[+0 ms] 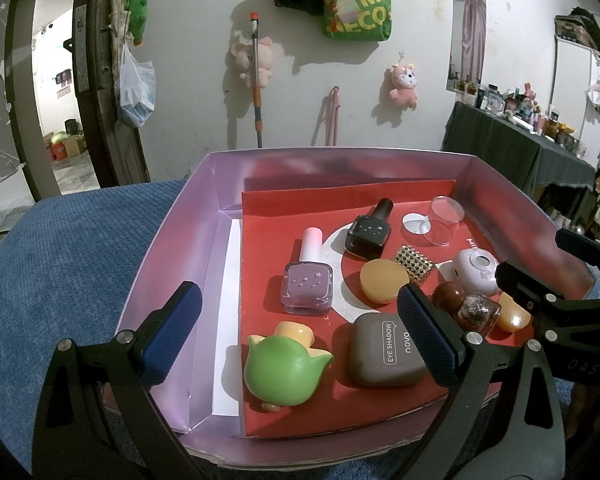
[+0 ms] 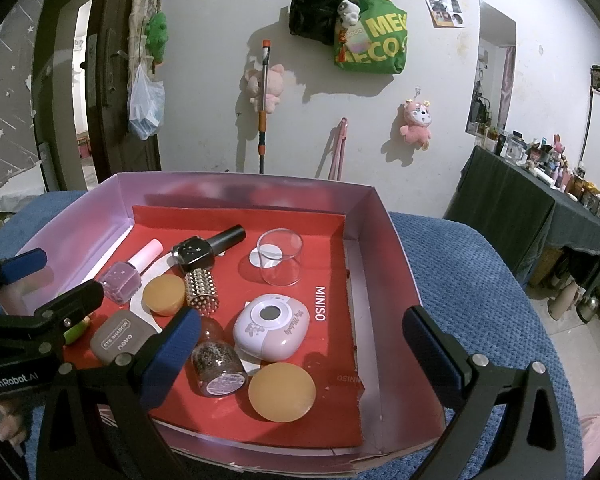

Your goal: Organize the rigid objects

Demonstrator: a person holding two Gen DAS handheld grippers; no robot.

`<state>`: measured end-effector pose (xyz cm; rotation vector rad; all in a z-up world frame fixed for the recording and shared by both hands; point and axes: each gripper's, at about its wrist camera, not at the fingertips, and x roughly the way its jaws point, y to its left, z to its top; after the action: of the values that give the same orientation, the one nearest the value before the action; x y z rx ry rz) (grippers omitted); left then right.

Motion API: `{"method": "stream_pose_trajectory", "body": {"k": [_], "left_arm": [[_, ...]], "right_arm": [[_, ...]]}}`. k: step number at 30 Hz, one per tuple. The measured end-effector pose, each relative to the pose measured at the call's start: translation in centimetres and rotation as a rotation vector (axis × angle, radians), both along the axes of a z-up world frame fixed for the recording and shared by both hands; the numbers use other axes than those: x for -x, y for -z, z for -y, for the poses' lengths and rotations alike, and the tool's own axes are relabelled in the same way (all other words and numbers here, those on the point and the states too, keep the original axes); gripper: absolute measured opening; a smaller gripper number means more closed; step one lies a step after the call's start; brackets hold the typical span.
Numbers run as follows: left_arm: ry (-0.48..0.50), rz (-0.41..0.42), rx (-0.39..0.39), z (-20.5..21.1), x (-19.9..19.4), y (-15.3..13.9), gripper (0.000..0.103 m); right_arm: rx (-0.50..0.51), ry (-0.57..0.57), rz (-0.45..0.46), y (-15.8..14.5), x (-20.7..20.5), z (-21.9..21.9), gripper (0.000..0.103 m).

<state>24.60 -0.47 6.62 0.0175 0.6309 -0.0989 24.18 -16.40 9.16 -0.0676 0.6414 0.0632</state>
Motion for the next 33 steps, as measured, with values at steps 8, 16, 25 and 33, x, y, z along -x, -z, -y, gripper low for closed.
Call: {"method": "stream_pose_trajectory", "body": {"k": [8, 16, 25, 33], "left_arm": [[0.009, 0.019, -0.030, 0.3, 2.2, -0.3, 0.100], [0.004, -0.046, 0.069, -0.8, 6.8, -1.0, 0.100], [-0.020, -0.233, 0.047, -0.9, 9.1, 1.8, 0.100], [-0.059, -0.300, -0.023, -0.2, 9.8, 4.1, 0.100]], "right_arm": [[-0.045, -0.009, 0.023, -0.6, 1.3, 0.6, 0.103], [-0.044, -0.068, 0.032, -2.2, 6.8, 0.2, 0.103], [0.007, -0.053, -0.088, -1.1, 10.7, -0.2, 0.103], [-0.059, -0.017, -0.307, 3.1, 9.4, 0.8, 0.103]]}}
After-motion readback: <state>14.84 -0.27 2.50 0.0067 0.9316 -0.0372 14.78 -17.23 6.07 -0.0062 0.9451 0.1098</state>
